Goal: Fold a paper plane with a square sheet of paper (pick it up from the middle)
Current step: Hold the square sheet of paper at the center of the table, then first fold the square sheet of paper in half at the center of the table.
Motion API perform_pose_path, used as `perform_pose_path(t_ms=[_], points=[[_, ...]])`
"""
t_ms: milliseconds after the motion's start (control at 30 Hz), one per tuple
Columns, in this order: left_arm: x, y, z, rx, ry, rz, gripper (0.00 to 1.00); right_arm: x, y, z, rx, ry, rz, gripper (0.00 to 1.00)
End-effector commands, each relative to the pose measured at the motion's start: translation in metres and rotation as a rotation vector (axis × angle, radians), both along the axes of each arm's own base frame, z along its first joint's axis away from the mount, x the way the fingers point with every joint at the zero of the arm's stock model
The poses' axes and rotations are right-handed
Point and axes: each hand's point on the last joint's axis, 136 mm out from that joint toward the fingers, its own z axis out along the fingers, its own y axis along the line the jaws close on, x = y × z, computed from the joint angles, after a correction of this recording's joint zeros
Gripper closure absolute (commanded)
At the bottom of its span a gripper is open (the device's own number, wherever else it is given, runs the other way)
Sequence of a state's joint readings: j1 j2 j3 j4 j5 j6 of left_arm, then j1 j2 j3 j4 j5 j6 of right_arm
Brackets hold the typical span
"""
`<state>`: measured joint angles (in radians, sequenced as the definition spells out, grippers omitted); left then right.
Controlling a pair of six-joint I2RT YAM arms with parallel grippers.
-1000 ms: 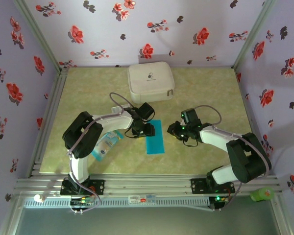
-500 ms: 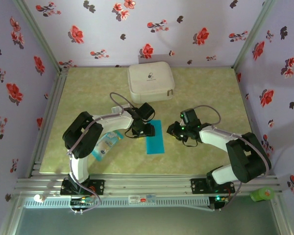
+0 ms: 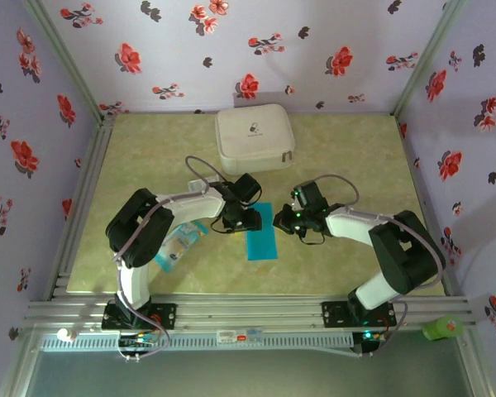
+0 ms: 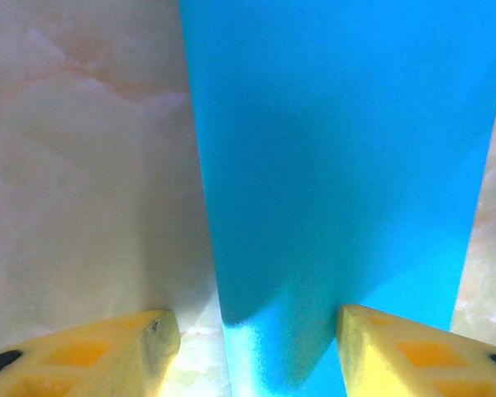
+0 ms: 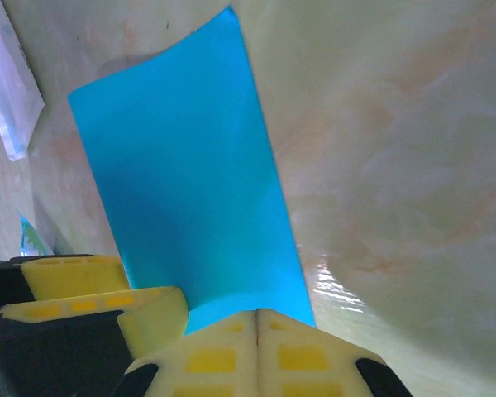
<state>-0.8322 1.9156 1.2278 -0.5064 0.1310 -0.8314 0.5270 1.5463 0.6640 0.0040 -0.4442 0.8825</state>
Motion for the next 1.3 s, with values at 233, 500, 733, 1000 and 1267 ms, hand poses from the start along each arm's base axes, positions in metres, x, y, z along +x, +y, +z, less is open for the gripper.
perform_pose_path(t_ms=[233,500,733,1000,1267], points=[[-0.005,0.034,-0.048,0.167,0.025,0.020,0.43,0.002,0.027,-0.004,0.009,-0.001,0.092,1.00],[-0.005,0.033,-0.049,0.167,0.026,0.019,0.43,-0.005,0.020,-0.027,-0.050,0.046,0.099,1.00],[-0.002,0.031,-0.038,0.146,0.012,0.028,0.43,-0.024,-0.007,-0.055,-0.186,0.104,0.105,1.00],[0.023,0.016,0.049,-0.115,-0.122,0.107,0.41,-0.027,-0.017,-0.058,-0.247,0.114,0.109,1.00],[0.021,0.012,0.088,-0.366,-0.214,0.115,0.73,-0.027,-0.015,-0.056,-0.254,0.112,0.107,1.00]])
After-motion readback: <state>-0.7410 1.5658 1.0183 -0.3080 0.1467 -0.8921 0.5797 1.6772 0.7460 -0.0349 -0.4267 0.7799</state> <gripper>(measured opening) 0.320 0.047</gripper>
